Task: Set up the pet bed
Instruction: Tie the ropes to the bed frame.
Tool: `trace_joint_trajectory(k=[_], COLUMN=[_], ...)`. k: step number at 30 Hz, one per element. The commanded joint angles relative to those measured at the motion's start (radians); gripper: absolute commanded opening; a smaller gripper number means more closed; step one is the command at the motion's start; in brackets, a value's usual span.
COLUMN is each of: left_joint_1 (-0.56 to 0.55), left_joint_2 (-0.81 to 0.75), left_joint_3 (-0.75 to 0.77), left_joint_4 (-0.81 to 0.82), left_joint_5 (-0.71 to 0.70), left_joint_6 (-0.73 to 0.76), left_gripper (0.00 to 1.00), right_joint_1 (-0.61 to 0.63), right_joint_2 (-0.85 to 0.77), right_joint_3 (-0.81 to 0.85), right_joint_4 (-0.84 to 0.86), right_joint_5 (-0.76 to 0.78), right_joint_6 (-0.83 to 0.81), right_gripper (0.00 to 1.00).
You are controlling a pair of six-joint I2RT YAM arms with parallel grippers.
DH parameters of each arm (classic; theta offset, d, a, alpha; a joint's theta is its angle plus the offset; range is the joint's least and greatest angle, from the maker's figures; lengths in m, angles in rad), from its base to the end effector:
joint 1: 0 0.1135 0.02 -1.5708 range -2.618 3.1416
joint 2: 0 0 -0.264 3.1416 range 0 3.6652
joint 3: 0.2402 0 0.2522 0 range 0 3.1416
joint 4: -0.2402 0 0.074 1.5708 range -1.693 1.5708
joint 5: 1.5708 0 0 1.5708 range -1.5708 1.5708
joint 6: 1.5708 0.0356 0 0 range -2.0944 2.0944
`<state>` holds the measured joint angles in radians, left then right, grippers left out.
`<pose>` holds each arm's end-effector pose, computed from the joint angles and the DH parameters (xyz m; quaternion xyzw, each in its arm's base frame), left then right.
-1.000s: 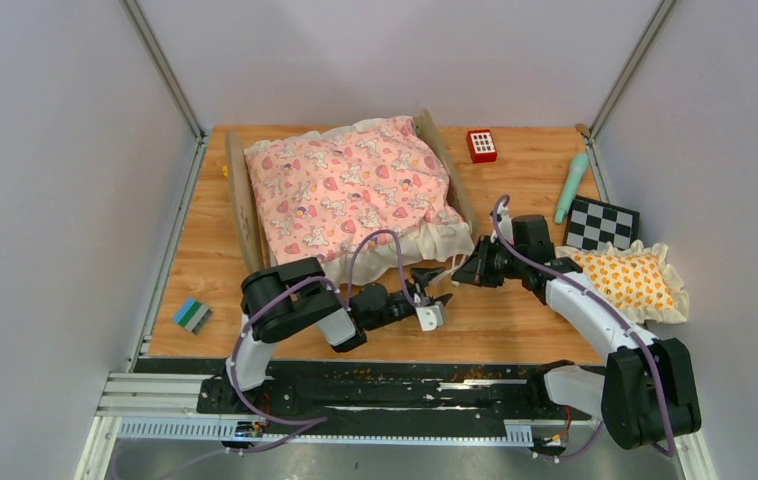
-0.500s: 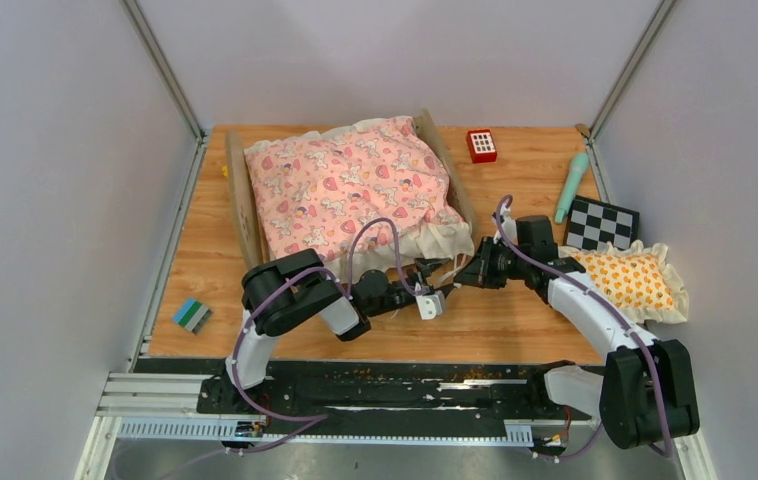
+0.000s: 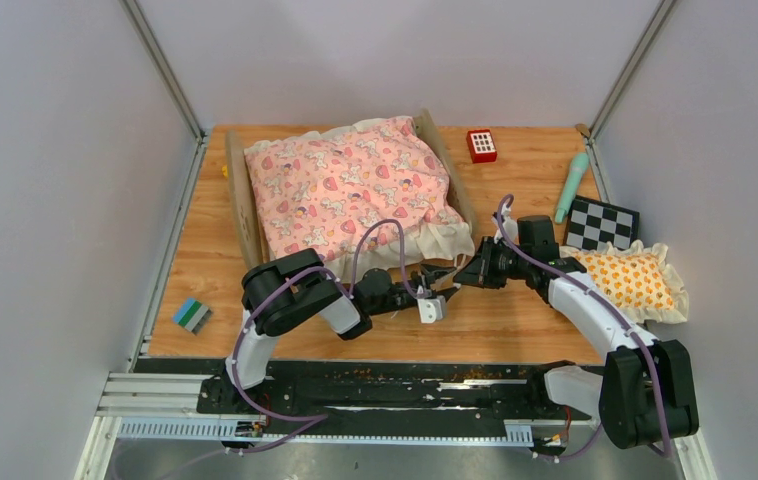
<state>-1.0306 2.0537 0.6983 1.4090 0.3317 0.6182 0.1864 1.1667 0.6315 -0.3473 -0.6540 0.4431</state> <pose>0.1758 -0.3156 0.1266 0.5794 0.3727 -0.2577 0.6774 0.2146 0.0625 0.2039 0.0066 0.8980 0.3864 0.2102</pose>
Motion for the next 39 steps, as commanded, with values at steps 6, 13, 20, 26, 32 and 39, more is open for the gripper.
trace_joint_trajectory(k=[6, 13, 20, 26, 32, 39], left_joint_1=[0.001, 0.000, 0.000, 0.000, 0.003, 0.015], left_joint_2=[-0.015, -0.027, -0.020, -0.020, -0.023, -0.024], left_joint_3=[0.053, 0.067, 0.079, 0.089, 0.092, 0.089], left_joint_4=[-0.052, -0.099, -0.096, -0.090, -0.105, -0.077], left_joint_5=[0.045, 0.058, 0.057, 0.064, 0.074, 0.112], left_joint_6=[0.039, 0.052, 0.047, 0.024, 0.000, -0.084], left_gripper=[0.50, 0.43, 0.36, 0.24, 0.10, 0.00], right_joint_1=[-0.008, -0.009, -0.010, -0.011, -0.015, -0.020], right_joint_2=[-0.018, -0.019, -0.032, -0.034, -0.046, -0.054], right_joint_3=[0.030, 0.033, 0.027, 0.021, 0.022, 0.033], right_joint_4=[0.019, 0.016, 0.007, 0.005, 0.000, -0.022], right_joint_5=[-0.041, -0.039, -0.038, -0.041, -0.039, -0.021], right_joint_6=[0.000, 0.001, 0.001, 0.000, -0.001, -0.008], right_gripper=[0.00, 0.01, 0.01, 0.01, 0.03, 0.22])
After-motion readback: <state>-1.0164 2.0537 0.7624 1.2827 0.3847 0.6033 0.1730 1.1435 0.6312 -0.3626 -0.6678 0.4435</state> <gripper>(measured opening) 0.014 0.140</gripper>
